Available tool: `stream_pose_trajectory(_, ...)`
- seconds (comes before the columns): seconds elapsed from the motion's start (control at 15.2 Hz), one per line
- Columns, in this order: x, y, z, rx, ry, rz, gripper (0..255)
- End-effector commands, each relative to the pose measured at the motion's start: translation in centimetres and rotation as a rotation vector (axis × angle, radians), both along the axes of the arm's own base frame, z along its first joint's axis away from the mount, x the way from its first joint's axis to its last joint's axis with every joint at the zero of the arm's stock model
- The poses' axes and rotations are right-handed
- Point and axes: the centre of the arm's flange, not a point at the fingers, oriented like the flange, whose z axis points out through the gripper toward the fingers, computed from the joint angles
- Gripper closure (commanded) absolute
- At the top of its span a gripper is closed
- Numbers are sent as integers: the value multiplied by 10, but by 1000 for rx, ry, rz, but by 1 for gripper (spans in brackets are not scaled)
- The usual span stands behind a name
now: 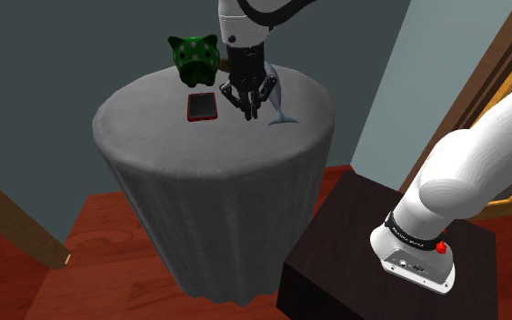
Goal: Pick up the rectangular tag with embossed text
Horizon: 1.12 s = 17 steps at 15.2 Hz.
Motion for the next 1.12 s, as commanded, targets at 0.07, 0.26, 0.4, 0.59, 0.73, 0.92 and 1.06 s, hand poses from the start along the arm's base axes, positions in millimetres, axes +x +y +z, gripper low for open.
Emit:
stream_pose_trajectory(0.07, 0, 0, 0, 0, 0, 0, 255)
stream_pose_trajectory(0.26, 0, 1, 5, 0, 0, 0, 255)
stream_pose_trajectory(0.4, 0, 1, 16, 0, 0, 0, 255)
stream_pose_trajectory(0.59, 0, 1, 32, 0, 0, 0, 255)
stream_pose_trajectory(0.73, 0, 1, 42, 0, 0, 0, 255)
stream_pose_trajectory(0.92, 0, 1, 58, 0, 0, 0, 255)
stream_pose_trajectory(1.06, 0, 1, 69, 0, 0, 0, 255)
